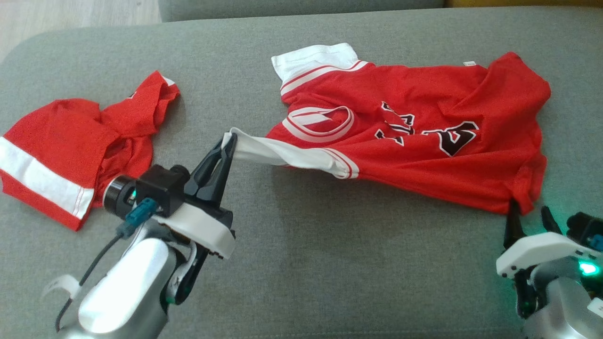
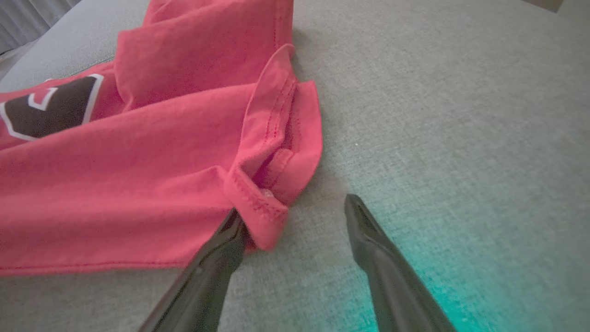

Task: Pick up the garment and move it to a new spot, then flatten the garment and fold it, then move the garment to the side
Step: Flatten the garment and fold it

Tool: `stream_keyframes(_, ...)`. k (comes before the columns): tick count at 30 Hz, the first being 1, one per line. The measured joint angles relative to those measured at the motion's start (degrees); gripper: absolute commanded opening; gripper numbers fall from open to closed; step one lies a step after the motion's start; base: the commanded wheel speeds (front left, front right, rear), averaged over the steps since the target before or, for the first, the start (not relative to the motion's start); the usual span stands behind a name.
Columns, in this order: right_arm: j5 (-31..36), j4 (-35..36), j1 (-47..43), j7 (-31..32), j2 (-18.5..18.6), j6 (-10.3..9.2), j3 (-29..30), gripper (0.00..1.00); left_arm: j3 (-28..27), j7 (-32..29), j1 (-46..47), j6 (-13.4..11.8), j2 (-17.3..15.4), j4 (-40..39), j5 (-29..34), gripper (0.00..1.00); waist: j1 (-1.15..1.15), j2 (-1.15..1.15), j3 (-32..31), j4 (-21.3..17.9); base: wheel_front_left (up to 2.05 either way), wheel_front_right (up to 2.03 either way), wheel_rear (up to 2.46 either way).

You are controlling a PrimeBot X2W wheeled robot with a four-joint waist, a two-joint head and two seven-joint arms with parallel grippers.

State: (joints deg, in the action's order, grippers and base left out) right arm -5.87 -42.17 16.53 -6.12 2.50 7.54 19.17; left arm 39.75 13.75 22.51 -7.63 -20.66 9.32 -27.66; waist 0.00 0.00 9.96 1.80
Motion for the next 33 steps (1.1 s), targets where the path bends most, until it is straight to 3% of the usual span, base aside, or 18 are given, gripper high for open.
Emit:
stream_keyframes(1, 0.0, -0.5, 0.5, 0.0, 0.0, 0.00, 0.1, 1.00, -0.1, 0.0, 0.1, 0.0, -0.1, 0.0, -0.2, 0.00, 0.00, 0.00, 0.1, 0.0, 0.00, 0.00, 0.00)
stream_keyframes(2, 0.0, -0.9, 0.8, 0.0, 0.0, 0.00, 0.1, 0.78, -0.2, 0.0, 0.1, 0.0, -0.2, 0.1, -0.3, 0.00, 0.00, 0.00, 0.1, 0.0, 0.00, 0.00, 0.00)
stream_keyframes(3, -0.1, -1.2, 1.1, -0.4, 0.0, 0.00, -0.2, 0.32, -0.2, 0.0, 0.1, 0.0, -0.2, 0.1, -0.2, 0.00, 0.00, 0.00, 0.1, 0.0, 0.00, 0.00, 0.00)
stream_keyframes(4, -0.2, -1.5, 1.4, -0.5, 0.0, 0.00, -0.4, 0.00, -0.3, 0.0, 0.1, 0.0, -0.2, 0.1, -0.2, 0.00, 0.00, 0.00, 0.1, 0.0, 0.00, 0.00, 0.00)
stream_keyframes(10, -0.2, -1.9, 1.7, -1.0, 0.0, 0.00, -2.0, 0.00, -0.9, 0.3, 0.1, 0.0, -0.2, 0.6, -0.3, 0.00, 0.00, 0.00, -0.9, -0.4, 0.00, 0.00, 0.00)
stream_keyframes(14, -0.1, 1.8, 1.5, -0.7, 0.0, 0.00, -2.8, 0.00, -1.3, 0.5, 0.0, -0.6, -0.2, 1.1, -0.2, 0.00, 0.00, 0.00, -2.3, -0.8, 0.00, 0.00, 0.00)
stream_keyframes(19, -1.5, 16.2, -0.9, 7.5, 0.7, 0.00, -8.5, 0.00, -3.2, 0.5, -0.8, -1.6, -0.2, -0.1, -0.1, 0.00, 0.00, 0.00, -5.1, -1.7, 0.00, 0.00, 0.00)
stream_keyframes(22, -7.5, 26.4, -2.3, 16.1, 4.3, 0.00, -15.3, 0.00, -5.6, 0.5, -1.2, -2.2, -0.2, -2.7, 0.5, 0.00, 0.00, 0.00, -6.8, -2.3, 0.00, 0.00, 0.00)
stream_keyframes(23, -7.5, 26.4, -2.3, 16.1, 4.3, 0.00, -15.3, 0.00, -5.6, 0.5, -1.2, -2.2, -0.2, -2.7, 0.5, 0.00, 0.00, 0.00, -6.8, -2.3, 0.00, 0.00, 0.00)
stream_keyframes(24, -12.0, 33.3, -2.0, 22.1, 7.7, 0.00, -17.8, 0.00, -7.7, 0.6, -1.2, -2.8, -0.1, -5.0, 1.0, 0.00, 0.00, 0.00, -7.9, -2.7, 0.00, 0.00, 0.00)
stream_keyframes(29, -17.6, 44.8, 1.3, 34.8, 15.5, 0.00, -19.3, 0.00, -12.4, 0.8, -0.1, -3.5, -0.1, -10.0, 2.3, 0.00, 0.00, 0.00, -10.4, -3.5, 0.00, 0.00, 0.00)
stream_keyframes(33, -21.0, 48.7, 4.4, 41.6, 16.7, 0.00, -19.5, 0.00, -14.0, 0.9, 2.3, -3.8, -0.2, -12.6, 2.9, 0.00, 0.00, 0.00, -11.5, -3.4, 0.00, 0.00, 0.00)
